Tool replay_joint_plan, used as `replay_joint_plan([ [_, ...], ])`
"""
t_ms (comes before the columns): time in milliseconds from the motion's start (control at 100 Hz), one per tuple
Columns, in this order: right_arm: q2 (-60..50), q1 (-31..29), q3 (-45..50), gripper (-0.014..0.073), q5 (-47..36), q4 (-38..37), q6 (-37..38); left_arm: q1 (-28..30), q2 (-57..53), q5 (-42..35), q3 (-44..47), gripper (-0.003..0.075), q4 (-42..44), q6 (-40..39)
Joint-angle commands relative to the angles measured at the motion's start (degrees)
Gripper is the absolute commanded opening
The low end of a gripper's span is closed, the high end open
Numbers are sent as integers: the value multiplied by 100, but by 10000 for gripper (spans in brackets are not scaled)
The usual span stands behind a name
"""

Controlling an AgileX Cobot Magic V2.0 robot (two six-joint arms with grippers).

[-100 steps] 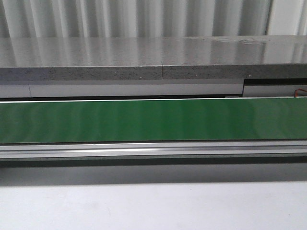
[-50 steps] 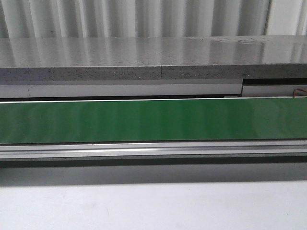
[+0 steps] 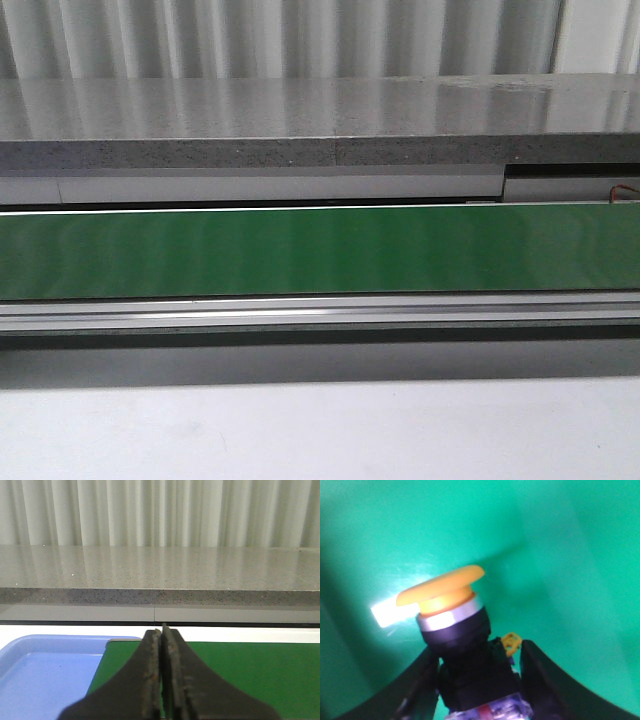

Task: Move button from right to left
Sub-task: 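Grasp the button with the right gripper and carry it over the belt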

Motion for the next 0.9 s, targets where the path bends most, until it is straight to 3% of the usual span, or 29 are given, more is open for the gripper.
replay_joint_plan([
  [0,-655,8,-189,199,31,148,-57,-29,-194,-459,142,-20,-9,-57],
  [310,-1306,695,-189,199,611,1120,-798,-29,-194,-459,142,-20,-9,-57],
  [530,-1270,1345,55,226,669,1143,-867,-29,-194,-459,142,-20,-9,-57],
  [890,-1264,1492,149,576,748,1157,-886,-29,-194,-459,142,-20,-9,-57],
])
